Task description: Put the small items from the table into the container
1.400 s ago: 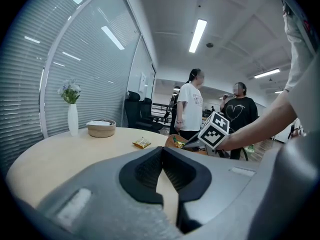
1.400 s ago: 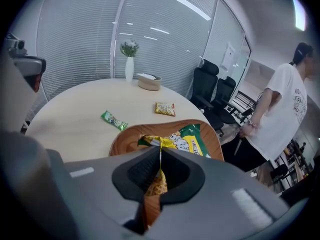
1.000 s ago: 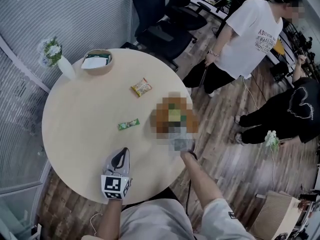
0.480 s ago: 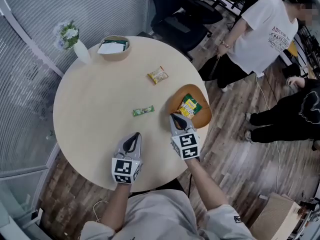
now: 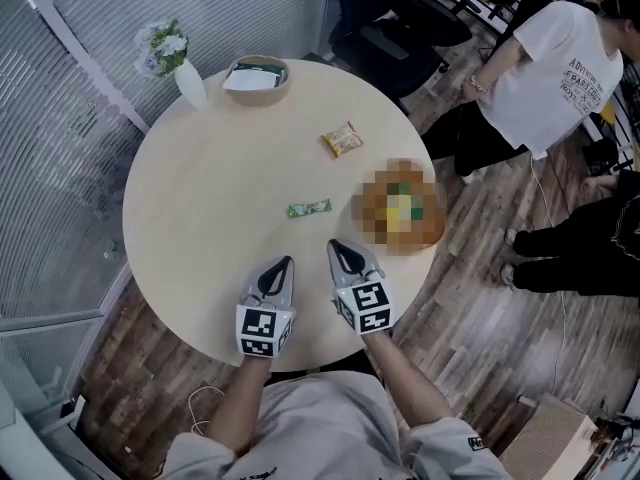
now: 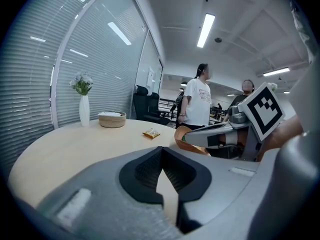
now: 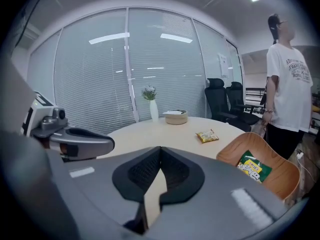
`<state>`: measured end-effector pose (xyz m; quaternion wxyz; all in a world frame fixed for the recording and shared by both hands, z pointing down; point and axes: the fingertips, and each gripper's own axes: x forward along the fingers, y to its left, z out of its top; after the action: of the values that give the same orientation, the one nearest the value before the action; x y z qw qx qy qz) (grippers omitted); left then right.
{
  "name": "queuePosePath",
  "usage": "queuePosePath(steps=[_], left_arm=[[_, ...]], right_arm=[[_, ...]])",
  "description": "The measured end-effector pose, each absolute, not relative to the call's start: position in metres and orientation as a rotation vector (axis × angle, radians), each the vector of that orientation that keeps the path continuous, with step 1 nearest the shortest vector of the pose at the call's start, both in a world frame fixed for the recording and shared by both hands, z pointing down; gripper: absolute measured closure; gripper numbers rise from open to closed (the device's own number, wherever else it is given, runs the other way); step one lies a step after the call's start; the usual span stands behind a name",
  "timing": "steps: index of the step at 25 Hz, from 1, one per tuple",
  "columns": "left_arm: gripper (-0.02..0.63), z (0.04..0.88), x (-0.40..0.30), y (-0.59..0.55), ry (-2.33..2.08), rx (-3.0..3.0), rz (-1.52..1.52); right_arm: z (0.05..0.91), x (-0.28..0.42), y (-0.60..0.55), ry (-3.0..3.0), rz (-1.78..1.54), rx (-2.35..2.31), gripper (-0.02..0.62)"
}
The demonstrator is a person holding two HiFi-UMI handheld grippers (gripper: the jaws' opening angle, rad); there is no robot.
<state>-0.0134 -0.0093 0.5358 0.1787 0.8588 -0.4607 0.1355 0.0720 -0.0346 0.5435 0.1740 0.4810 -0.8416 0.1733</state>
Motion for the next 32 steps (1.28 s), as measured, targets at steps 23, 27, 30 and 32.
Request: queuePosePath(steps=[23, 27, 30, 32], left_arm=[[0.611, 0.557, -0.054, -0.012, -1.412, 2.296, 0.373], [0.611, 0.564, -0.068, -0.01, -1.444, 2.253, 0.378], [0.611, 0.571, -0.078, -0.007, -1.459, 2.219, 0.388], [0.611, 0.575, -0.083, -0.003, -1.466, 2.198, 0.395]], right_arm=[[0.631, 0.044, -0.095, -2.195, 0.518, 1.268, 0.398], [0.66, 0.035, -0.12, -2.148, 0.517, 1.261, 0.291], [0.677, 0.032, -0.136, -2.106, 0.515, 1.292, 0.171], [0.681, 0.03, -0.146, -2.093, 0.527, 1.327, 0.106]])
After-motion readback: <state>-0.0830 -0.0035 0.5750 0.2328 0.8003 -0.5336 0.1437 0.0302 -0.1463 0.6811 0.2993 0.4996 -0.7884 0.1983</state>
